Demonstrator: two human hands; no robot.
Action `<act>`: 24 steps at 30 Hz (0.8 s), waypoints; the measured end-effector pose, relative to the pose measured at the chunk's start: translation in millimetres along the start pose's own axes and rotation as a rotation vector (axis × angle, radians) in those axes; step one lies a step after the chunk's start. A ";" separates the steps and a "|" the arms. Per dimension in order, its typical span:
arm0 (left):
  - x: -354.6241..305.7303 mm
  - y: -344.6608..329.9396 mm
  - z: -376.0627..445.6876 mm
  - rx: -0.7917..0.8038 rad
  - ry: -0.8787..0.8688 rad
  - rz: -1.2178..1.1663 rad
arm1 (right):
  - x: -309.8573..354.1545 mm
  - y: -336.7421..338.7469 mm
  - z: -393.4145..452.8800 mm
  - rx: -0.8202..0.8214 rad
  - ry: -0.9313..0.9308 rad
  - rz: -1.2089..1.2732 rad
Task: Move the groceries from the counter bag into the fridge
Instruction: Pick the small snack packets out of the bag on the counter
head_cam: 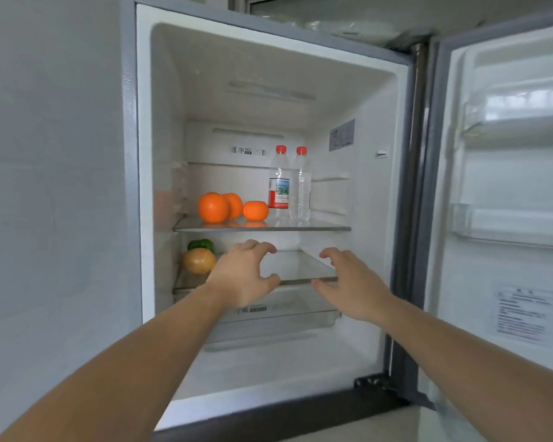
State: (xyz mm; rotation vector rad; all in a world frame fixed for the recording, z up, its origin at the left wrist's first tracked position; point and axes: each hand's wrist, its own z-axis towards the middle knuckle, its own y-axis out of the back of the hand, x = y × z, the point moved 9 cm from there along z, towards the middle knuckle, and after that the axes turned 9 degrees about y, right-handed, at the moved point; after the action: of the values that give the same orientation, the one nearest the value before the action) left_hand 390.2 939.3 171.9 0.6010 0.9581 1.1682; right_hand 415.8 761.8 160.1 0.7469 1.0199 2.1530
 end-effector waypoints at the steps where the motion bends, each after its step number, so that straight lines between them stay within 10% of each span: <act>1: -5.8 -3.2 -11.2 0.020 0.010 -0.017 | -0.8 4.6 -17.4 0.005 0.001 0.016; 24: -278.8 -142.9 -117.8 0.487 -0.744 -0.412 | -82.5 161.3 -354.2 -0.065 -0.910 -0.471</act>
State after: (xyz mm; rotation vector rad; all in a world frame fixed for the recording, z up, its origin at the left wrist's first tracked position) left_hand 332.7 621.7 83.5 1.0717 0.6593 0.2756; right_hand 168.9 459.6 82.4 1.1552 0.5439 1.2086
